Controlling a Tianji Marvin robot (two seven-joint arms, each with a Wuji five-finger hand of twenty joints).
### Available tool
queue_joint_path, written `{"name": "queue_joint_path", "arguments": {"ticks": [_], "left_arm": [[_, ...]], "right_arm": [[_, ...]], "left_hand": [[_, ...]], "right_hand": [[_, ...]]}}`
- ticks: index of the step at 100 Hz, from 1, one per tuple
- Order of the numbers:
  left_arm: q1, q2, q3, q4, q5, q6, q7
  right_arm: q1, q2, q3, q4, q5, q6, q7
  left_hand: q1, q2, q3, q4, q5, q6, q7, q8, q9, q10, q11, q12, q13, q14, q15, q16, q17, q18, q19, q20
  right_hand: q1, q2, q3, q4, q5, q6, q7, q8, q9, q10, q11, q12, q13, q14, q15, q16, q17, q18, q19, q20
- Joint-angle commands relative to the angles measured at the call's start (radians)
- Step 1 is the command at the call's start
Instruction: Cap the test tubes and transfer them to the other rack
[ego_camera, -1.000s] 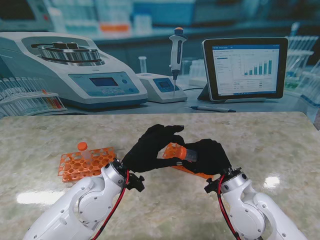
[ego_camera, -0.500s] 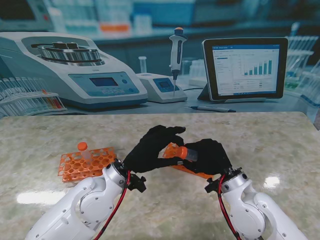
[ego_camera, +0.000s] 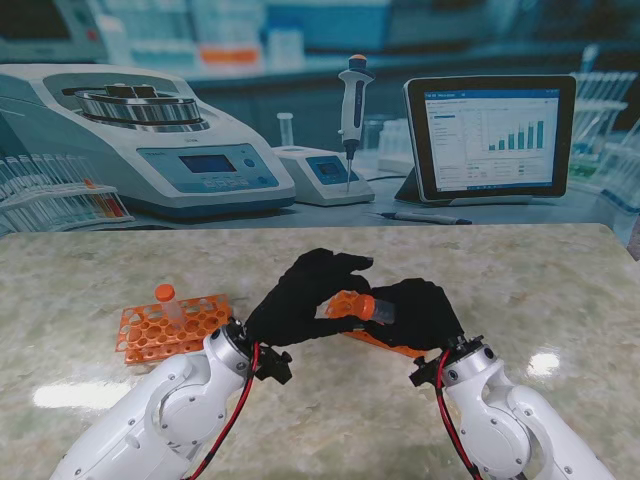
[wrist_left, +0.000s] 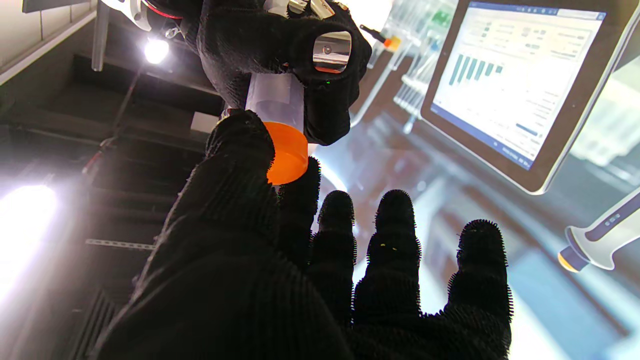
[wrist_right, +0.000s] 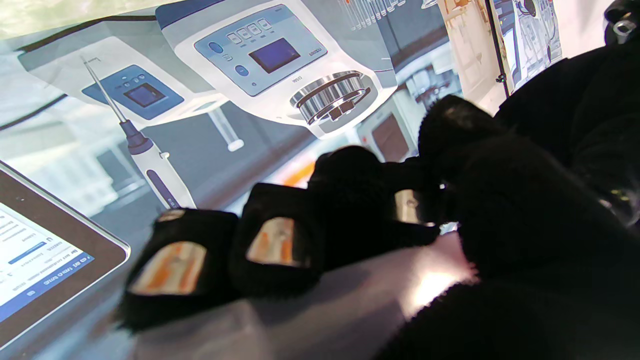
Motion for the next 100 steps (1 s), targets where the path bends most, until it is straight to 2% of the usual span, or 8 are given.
{"name": "queue_joint_path", "arguments": {"ticks": [1, 41, 47, 70, 84, 100], "left_arm": [[0.003, -0.003, 0.005, 0.0, 0.002, -0.009, -0.01], [0.01, 0.003, 0.001, -0.006, 0.008, -0.048, -0.028], [0.015, 0.005, -0.003, -0.011, 0.009, -0.057, -0.034], [0.026, 0.006, -0.015, -0.018, 0.019, -0.076, -0.033], [0.034, 0.008, -0.025, -0.021, 0.015, -0.098, -0.041], [0.05, 0.011, -0.036, -0.034, 0.011, -0.117, -0.056]], "right_arm": [[-0.005, -0.003, -0.006, -0.006, -0.001, 0.0, 0.003], [-0.005, -0.003, -0.006, -0.007, -0.002, -0.001, 0.006], [-0.005, -0.002, -0.006, -0.008, -0.002, -0.002, 0.006], [-0.004, -0.002, -0.005, -0.008, -0.002, -0.003, 0.009], [-0.004, -0.002, -0.005, -0.009, -0.002, -0.002, 0.01], [-0.003, -0.002, -0.005, -0.01, -0.001, -0.002, 0.012]], "left_hand": [[0.19, 0.011, 0.201, 0.065, 0.044, -0.323, 0.06, 0.0, -0.002, -0.028, -0.001, -0.016, 0.009, -0.034, 0.001, 0.006, -0.006, -0.006, 0.029, -0.031], [0.188, -0.002, 0.225, 0.06, 0.04, -0.353, -0.015, -0.065, -0.015, -0.031, -0.012, -0.027, -0.007, -0.028, -0.007, 0.0, -0.015, -0.009, 0.025, -0.034], [0.184, -0.004, 0.234, 0.057, 0.041, -0.353, -0.043, -0.098, -0.019, -0.034, -0.014, -0.032, -0.009, -0.024, -0.01, -0.003, -0.015, -0.009, 0.024, -0.033], [0.184, -0.009, 0.242, 0.055, 0.045, -0.359, -0.054, -0.118, -0.021, -0.034, -0.014, -0.035, -0.011, -0.024, -0.011, -0.006, -0.012, -0.012, 0.027, -0.032], [0.183, -0.015, 0.245, 0.053, 0.065, -0.383, -0.053, -0.129, -0.02, -0.036, -0.016, -0.038, -0.011, -0.018, -0.013, -0.008, -0.012, -0.011, 0.03, -0.032], [0.167, -0.011, 0.24, 0.05, 0.076, -0.378, -0.053, -0.14, -0.019, -0.031, -0.018, -0.042, -0.014, -0.01, -0.018, -0.014, -0.004, -0.012, 0.038, -0.031]], "right_hand": [[0.033, 0.038, 0.013, -0.004, 0.031, -0.063, 0.061, 0.029, 0.05, 0.015, 0.017, 0.02, 0.022, -0.151, 0.209, 0.069, 0.073, -0.088, 0.303, 0.066], [0.032, 0.037, 0.012, -0.004, 0.031, -0.065, 0.059, 0.029, 0.05, 0.014, 0.018, 0.021, 0.022, -0.151, 0.209, 0.069, 0.073, -0.088, 0.303, 0.066], [0.032, 0.038, 0.013, -0.004, 0.031, -0.065, 0.059, 0.029, 0.05, 0.016, 0.017, 0.02, 0.022, -0.151, 0.209, 0.069, 0.073, -0.088, 0.303, 0.066], [0.033, 0.038, 0.013, -0.004, 0.031, -0.065, 0.059, 0.029, 0.05, 0.015, 0.017, 0.02, 0.022, -0.151, 0.209, 0.069, 0.073, -0.088, 0.303, 0.066], [0.032, 0.038, 0.012, -0.004, 0.031, -0.065, 0.059, 0.029, 0.05, 0.015, 0.017, 0.021, 0.022, -0.151, 0.209, 0.069, 0.073, -0.088, 0.303, 0.066], [0.033, 0.037, 0.012, -0.004, 0.031, -0.065, 0.059, 0.029, 0.05, 0.016, 0.017, 0.021, 0.022, -0.151, 0.209, 0.069, 0.073, -0.088, 0.303, 0.066]]}}
